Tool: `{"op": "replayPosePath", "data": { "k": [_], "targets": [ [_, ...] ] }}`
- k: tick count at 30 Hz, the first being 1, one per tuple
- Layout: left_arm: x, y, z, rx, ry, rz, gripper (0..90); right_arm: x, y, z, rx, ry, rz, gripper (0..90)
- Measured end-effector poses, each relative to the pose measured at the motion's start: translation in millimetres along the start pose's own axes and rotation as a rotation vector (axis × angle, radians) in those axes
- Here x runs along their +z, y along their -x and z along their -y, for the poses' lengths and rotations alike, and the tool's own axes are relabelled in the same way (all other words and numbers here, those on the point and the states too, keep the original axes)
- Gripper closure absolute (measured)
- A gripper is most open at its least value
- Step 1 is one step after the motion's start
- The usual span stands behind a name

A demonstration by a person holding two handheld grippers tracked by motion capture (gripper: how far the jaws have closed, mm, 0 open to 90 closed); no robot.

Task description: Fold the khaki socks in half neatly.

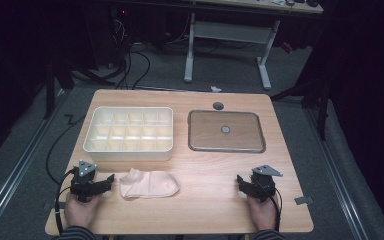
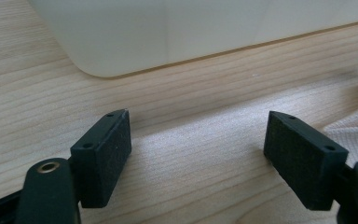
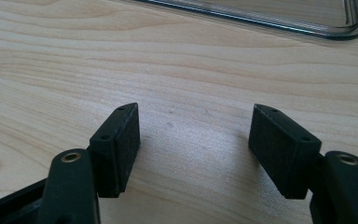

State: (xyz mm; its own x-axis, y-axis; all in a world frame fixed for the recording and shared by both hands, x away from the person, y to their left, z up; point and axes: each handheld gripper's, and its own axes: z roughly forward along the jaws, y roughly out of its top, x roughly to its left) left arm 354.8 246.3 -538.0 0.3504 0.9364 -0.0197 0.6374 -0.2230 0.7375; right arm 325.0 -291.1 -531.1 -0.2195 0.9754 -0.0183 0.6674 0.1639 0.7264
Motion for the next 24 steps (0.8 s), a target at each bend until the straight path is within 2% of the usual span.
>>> {"op": "replayPosePath", "data": {
  "k": [24],
  "targets": [
    [-0.3,-1.1,0.0,-0.011,0.003,0.004,24.4,0.0,0.0,0.0,0.0,0.0,0.0,33.9]
  ]
}}
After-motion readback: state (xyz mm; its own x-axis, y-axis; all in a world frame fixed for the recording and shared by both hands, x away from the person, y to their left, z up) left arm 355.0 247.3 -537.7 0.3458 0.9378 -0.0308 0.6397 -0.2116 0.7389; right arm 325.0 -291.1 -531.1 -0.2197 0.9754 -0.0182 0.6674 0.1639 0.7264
